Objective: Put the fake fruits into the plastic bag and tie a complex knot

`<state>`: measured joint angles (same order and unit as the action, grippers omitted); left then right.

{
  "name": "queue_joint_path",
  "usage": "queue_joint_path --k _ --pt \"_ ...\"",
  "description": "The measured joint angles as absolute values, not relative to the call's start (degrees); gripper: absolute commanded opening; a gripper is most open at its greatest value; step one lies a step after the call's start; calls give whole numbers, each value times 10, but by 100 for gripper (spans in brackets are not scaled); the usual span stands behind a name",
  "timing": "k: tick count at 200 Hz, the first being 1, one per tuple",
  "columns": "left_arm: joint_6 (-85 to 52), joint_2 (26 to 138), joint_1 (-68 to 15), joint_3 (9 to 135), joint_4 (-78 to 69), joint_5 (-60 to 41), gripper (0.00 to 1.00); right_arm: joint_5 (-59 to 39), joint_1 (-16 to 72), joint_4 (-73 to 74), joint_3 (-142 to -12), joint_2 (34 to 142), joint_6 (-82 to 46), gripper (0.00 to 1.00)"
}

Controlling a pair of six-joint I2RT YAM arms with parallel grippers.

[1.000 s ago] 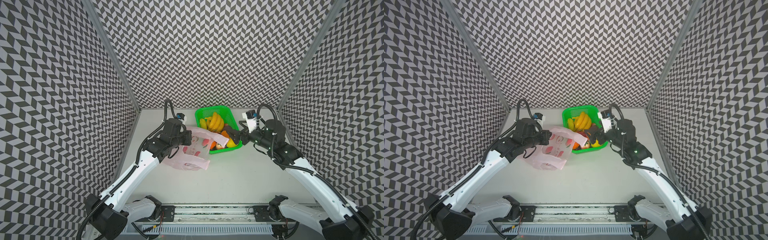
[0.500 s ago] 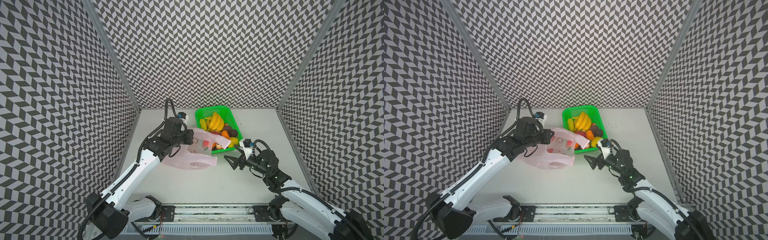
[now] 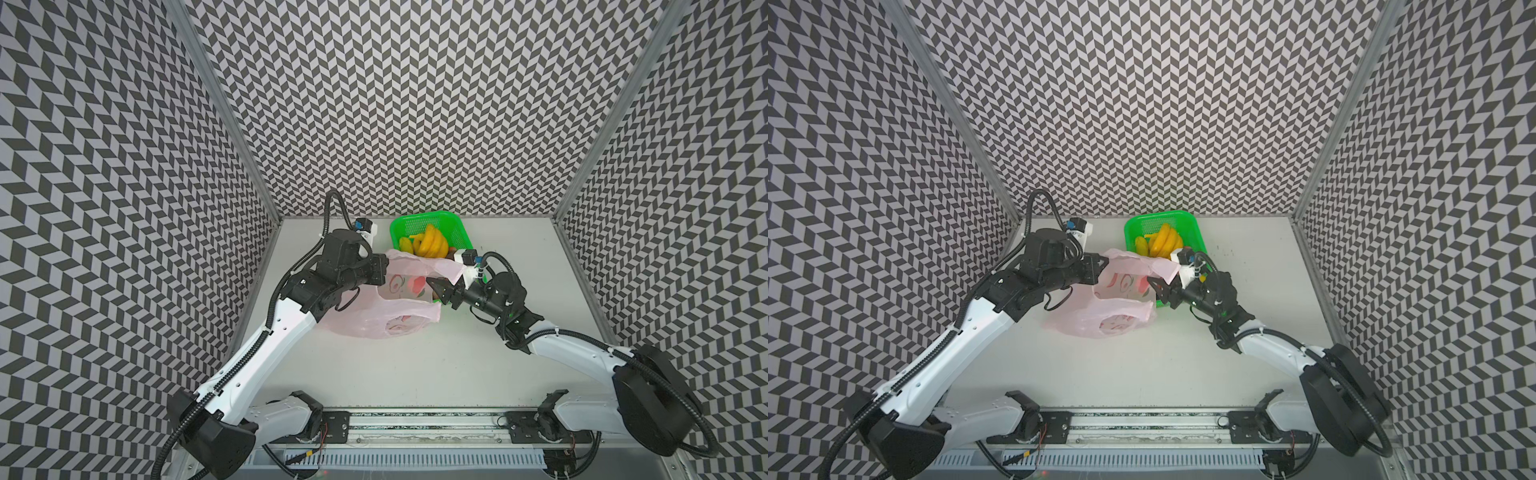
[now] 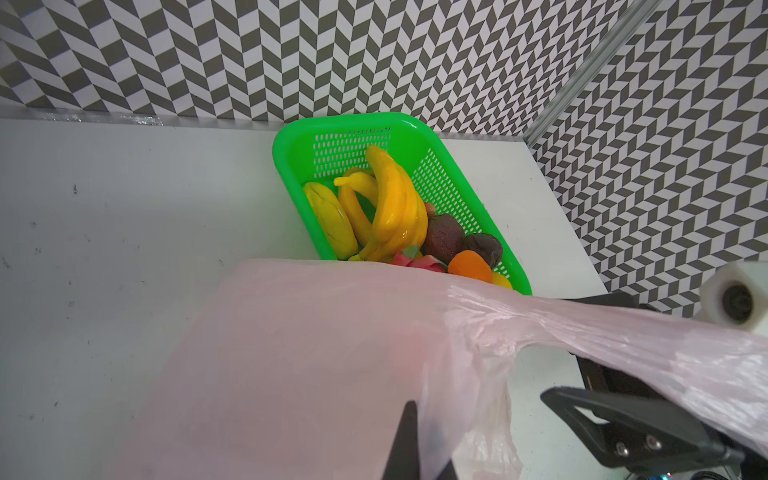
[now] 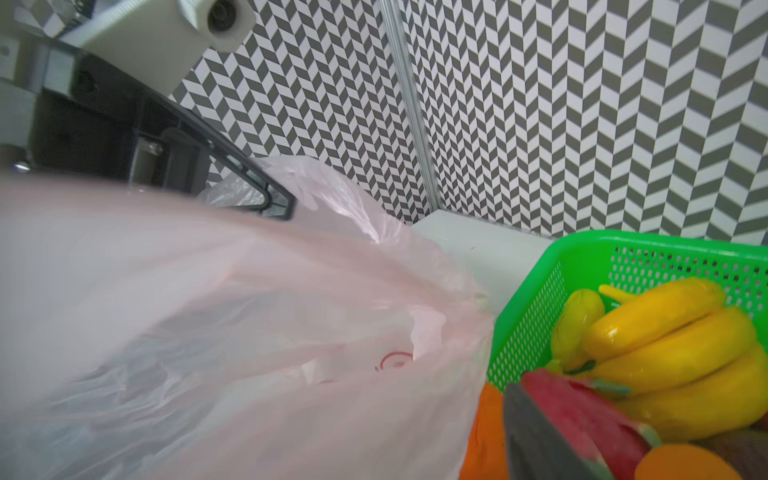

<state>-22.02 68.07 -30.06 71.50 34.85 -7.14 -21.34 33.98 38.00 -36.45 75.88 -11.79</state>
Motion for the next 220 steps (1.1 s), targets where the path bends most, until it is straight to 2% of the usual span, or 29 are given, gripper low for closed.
queue_joint_path --k 11,19,55,107,151,194,220 --pt "-217 678 -298 720 353 -70 0 -210 340 382 -374 762 -122 11" --pt "-215 676 -294 724 354 -70 0 -205 340 382 -379 763 -121 0" --pt "-201 670 -276 762 382 -68 0 -180 339 350 -406 760 -113 0" --pt "-172 669 -228 814 430 -30 0 -163 302 222 -427 743 -95 0" --pt "-162 669 -217 797 433 -58 0 -200 283 147 -477 779 -79 0" --pt "-180 668 -216 734 408 -110 0 -243 283 53 -562 818 -55 24" --pt "-207 667 -213 708 373 -145 0 -251 279 7 -572 812 -49 48"
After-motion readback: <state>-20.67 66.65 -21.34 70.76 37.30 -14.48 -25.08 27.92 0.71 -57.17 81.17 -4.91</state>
